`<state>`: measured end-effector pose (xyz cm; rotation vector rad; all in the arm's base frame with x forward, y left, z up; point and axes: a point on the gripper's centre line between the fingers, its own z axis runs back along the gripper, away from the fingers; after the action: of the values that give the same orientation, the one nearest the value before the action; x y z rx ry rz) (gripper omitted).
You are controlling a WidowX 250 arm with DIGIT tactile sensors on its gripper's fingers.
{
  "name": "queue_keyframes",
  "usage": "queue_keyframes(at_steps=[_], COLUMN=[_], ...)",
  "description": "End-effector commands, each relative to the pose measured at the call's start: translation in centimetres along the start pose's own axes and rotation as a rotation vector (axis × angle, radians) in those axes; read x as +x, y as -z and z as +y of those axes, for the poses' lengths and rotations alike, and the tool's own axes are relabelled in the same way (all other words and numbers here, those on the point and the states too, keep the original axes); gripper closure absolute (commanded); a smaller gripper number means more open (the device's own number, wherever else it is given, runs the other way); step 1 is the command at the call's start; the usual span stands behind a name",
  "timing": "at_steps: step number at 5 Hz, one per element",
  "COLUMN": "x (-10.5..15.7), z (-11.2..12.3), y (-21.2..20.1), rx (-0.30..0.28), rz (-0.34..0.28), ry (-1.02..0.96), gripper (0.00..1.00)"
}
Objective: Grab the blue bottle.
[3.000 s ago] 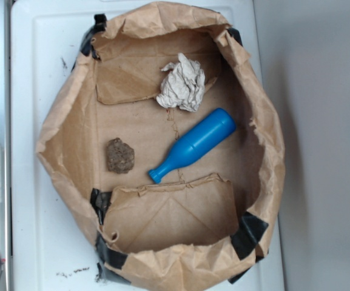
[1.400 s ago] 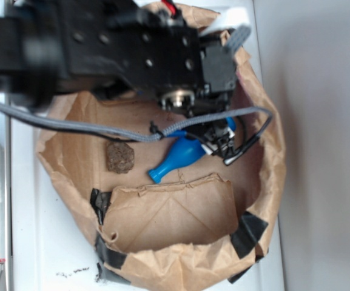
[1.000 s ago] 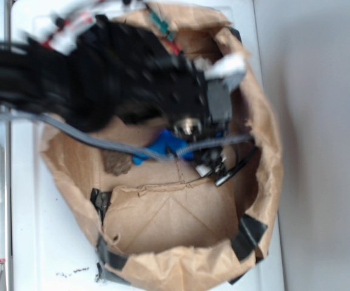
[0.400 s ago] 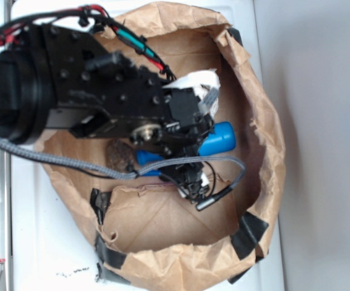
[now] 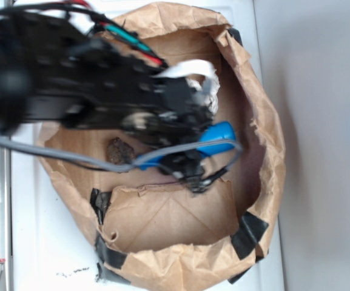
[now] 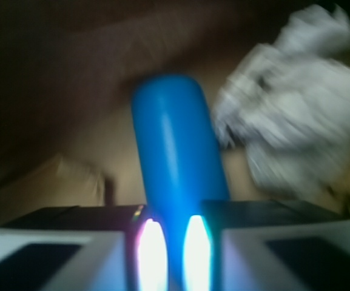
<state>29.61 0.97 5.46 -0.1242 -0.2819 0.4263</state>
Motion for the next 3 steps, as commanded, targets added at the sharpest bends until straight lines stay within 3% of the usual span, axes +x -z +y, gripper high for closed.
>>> queue_keyframes(at_steps=[1,2,3], x=[0.29,0.38,0.50], z=[-0.30,-0.16,-0.72], y=[-0.14,-0.19,0.51], rx=[-0.016,-0.017,0.045], rz=[-0.054,-0.058,-0.032], ry=[0.029,0.019,0.019], gripper=[0.00,0.00,0.00])
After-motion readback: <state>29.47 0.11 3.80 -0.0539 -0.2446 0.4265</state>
